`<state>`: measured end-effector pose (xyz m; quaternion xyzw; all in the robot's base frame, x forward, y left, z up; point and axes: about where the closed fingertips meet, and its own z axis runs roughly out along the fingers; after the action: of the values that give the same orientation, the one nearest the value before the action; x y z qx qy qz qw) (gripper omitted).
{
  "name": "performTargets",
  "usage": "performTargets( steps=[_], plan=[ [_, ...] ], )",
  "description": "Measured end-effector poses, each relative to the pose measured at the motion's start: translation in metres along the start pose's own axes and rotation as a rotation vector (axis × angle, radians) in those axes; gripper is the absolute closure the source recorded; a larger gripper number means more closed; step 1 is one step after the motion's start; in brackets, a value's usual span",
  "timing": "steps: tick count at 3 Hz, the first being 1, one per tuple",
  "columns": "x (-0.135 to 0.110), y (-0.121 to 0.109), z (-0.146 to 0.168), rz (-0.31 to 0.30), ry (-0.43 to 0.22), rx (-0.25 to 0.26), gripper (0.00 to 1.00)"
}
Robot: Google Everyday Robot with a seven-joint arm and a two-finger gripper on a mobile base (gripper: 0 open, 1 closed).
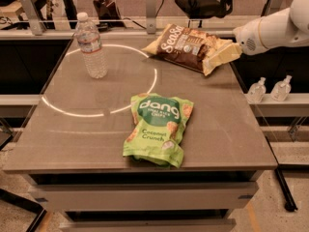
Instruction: Pick brown chip bag
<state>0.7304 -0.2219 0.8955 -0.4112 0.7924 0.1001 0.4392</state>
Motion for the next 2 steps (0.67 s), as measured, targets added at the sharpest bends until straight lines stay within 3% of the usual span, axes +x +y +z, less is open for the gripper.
performTargets(
  steps=[2],
  plan=[
    [-0.002, 0.004, 0.037, -0.006, -0.001, 0.013, 0.00]
  ],
)
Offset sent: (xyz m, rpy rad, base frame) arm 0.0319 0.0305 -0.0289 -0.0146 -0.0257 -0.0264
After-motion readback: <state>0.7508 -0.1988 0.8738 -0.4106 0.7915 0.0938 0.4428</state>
